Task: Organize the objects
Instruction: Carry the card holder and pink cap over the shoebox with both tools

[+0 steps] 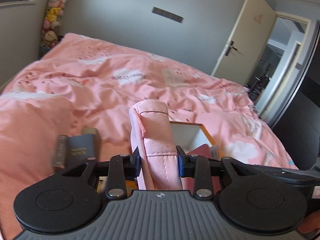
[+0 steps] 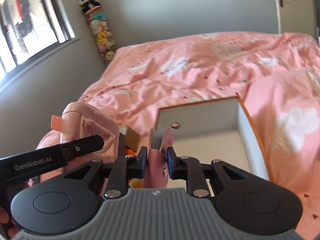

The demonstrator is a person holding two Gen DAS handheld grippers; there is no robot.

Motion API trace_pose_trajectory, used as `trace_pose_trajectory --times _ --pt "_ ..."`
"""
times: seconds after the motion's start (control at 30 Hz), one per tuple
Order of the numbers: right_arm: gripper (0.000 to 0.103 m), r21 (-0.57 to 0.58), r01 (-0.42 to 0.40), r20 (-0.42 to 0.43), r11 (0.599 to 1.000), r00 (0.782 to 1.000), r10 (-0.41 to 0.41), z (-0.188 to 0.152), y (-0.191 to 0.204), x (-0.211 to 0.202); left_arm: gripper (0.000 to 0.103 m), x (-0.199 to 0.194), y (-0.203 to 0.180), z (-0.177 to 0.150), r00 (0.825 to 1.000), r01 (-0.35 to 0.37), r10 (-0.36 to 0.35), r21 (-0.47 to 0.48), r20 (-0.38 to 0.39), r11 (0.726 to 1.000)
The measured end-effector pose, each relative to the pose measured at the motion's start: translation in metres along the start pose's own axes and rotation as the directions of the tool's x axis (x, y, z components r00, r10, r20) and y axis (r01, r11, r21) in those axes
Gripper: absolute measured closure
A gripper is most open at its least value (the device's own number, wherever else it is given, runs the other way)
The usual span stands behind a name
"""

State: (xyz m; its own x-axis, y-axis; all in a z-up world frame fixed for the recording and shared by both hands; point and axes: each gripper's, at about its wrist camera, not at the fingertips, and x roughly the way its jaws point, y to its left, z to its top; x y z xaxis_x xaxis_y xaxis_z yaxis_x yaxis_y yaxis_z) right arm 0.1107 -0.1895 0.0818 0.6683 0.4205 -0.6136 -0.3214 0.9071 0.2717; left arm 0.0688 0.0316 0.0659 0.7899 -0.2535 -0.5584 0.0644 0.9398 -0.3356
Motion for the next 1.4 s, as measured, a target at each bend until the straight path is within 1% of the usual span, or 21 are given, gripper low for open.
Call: trace_pose_trajectory --times 0.13,0.2,0.27,0.37,0.5,0.53,0.57,0.6,0.67,0.77,0.9,0.97,1.03,1.1,1.2,1.27,1.33,1.4 --pt "0.081 0.039 0.054 -0.037 0.998 0.998 -0.053 -0.013 -0.021 0.007 0.066 0.027 -0.013 -0.014 0.995 0.047 -0.046 0.003 -0.083 0.999" --pt "0.081 0.061 0.065 -0.063 0.996 0.996 -0.062 -0.019 -0.031 0.013 0.066 0.041 -0.015 -0.021 0.988 0.071 -0.071 -0.004 -0.137 0.997" --pt "0.081 0.088 0.070 -0.088 0.994 0.994 -0.062 -0.025 -0.040 0.019 0.066 0.051 -0.016 -0.028 0.981 0.070 -0.069 -0.001 -0.182 0.998" --pt "0.081 0.122 0.078 -0.126 0.989 0.990 -0.063 -0.030 -0.052 0.030 0.067 0.060 -0.018 -0.035 0.974 0.067 -0.061 0.017 -0.217 0.998" --pt "0.081 0.157 0.069 -0.168 0.985 0.985 -0.043 -0.038 -0.061 0.041 0.067 0.066 -0.021 -0.038 0.964 0.087 -0.076 0.032 -0.253 0.996" --pt "0.081 0.167 0.067 -0.174 0.984 0.984 -0.038 -0.040 -0.063 0.042 0.068 0.069 -0.023 -0.039 0.960 0.092 -0.081 0.027 -0.266 0.995" --pt "0.081 0.173 0.068 -0.177 0.983 0.984 -0.037 -0.041 -0.065 0.043 0.068 0.074 -0.022 -0.039 0.953 0.097 -0.090 0.011 -0.290 0.995" --pt "0.081 0.177 0.073 -0.177 0.982 0.983 -0.042 -0.042 -0.067 0.043 0.068 0.080 -0.020 -0.041 0.943 0.102 -0.102 -0.016 -0.317 0.995" --pt "0.081 0.174 0.091 -0.172 0.981 0.983 -0.060 -0.043 -0.070 0.041 0.068 0.088 -0.016 -0.044 0.932 0.106 -0.118 -0.054 -0.343 0.993" --pt "0.081 0.163 0.106 -0.166 0.981 0.983 -0.079 -0.042 -0.074 0.039 0.068 0.096 -0.017 -0.048 0.924 0.081 -0.096 -0.058 -0.369 0.995" --pt "0.081 0.168 0.081 -0.196 0.982 0.979 -0.048 -0.043 -0.080 0.045 0.067 0.106 -0.023 -0.049 0.905 0.009 -0.039 -0.070 -0.425 0.997" --pt "0.082 0.177 0.065 -0.209 0.982 0.977 -0.027 -0.043 -0.082 0.048 0.066 0.109 -0.026 -0.050 0.898 -0.017 -0.017 -0.072 -0.440 0.997" --pt "0.082 0.190 0.065 -0.225 0.980 0.974 -0.021 -0.044 -0.086 0.052 0.066 0.112 -0.028 -0.050 0.897 -0.038 0.003 -0.071 -0.442 0.997" --pt "0.082 0.208 0.060 -0.238 0.976 0.971 -0.009 -0.046 -0.091 0.055 0.065 0.115 -0.029 -0.050 0.897 -0.042 0.003 -0.080 -0.441 0.996" --pt "0.081 0.241 0.040 -0.251 0.970 0.968 0.022 -0.046 -0.099 0.059 0.065 0.120 -0.030 -0.048 0.893 -0.045 -0.012 -0.114 -0.449 0.992" --pt "0.081 0.257 0.030 -0.256 0.966 0.966 0.038 -0.046 -0.104 0.060 0.065 0.123 -0.032 -0.046 0.891 -0.053 -0.009 -0.122 -0.454 0.991" --pt "0.081 0.267 0.030 -0.261 0.963 0.964 0.043 -0.045 -0.107 0.061 0.062 0.124 -0.035 -0.046 0.886 -0.058 0.000 -0.110 -0.463 0.992" --pt "0.081 0.269 0.031 -0.266 0.963 0.963 0.044 -0.046 -0.109 0.062 0.053 0.125 -0.037 -0.047 0.881 -0.053 0.004 -0.091 -0.473 0.994"
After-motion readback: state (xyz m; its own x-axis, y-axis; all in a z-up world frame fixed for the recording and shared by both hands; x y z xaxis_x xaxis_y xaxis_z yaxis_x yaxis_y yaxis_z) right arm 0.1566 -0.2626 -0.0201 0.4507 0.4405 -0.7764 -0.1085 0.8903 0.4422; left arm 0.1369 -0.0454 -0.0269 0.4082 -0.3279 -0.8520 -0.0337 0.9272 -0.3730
